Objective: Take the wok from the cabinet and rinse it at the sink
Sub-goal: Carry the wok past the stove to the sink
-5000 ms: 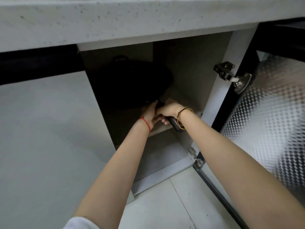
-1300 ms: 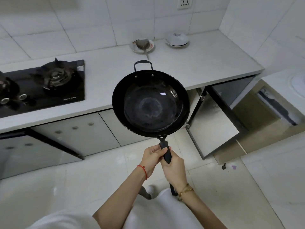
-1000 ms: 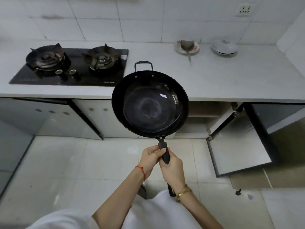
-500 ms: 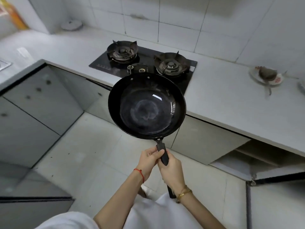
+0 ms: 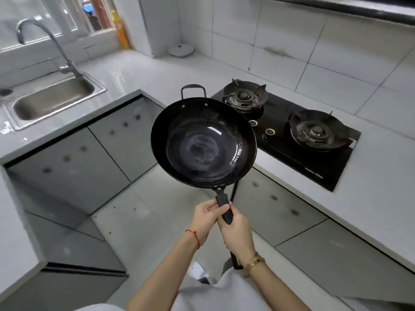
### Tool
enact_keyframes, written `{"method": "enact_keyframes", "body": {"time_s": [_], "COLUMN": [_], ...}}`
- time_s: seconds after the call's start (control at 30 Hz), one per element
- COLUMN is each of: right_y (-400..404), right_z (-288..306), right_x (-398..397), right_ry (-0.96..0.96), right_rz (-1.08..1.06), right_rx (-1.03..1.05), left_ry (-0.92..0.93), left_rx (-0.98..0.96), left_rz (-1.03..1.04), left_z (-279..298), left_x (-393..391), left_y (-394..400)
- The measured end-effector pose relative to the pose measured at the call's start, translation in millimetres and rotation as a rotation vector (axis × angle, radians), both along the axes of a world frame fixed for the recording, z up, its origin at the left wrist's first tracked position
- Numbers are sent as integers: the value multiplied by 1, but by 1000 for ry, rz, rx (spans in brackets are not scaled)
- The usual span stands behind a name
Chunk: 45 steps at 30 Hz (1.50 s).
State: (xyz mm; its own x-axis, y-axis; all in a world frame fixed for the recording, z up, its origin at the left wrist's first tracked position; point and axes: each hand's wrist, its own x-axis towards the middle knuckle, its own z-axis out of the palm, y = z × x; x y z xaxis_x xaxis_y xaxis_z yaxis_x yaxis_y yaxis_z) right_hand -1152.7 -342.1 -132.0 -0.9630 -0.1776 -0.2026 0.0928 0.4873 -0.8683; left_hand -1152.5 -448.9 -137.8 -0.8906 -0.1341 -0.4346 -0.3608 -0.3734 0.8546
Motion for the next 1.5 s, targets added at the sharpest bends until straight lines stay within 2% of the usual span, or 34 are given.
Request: {"method": "enact_keyframes", "body": {"time_s": [0.33, 0.8, 1.0, 1.2, 1.5], "right_y": [-97, -235, -276, -322, -423], "right_z": [2, 20, 30, 15, 6], "right_x": [-105, -322, -383, -437, -499], "right_ry": [10, 49, 65, 47, -25], "right_rz": [128, 112, 61, -39, -342], "right_rx": [30, 37, 4, 22, 25], "left_ry": [-14, 29, 46, 24, -49], "left_rx": [3, -26, -4, -37, -33], "left_rz": [154, 205, 136, 15, -284], "left_z": [-8, 19, 23, 10, 3], "left_x": [-93, -309, -377, -442, -532], "left_y": [-96, -228, -272, -317, -408]}}
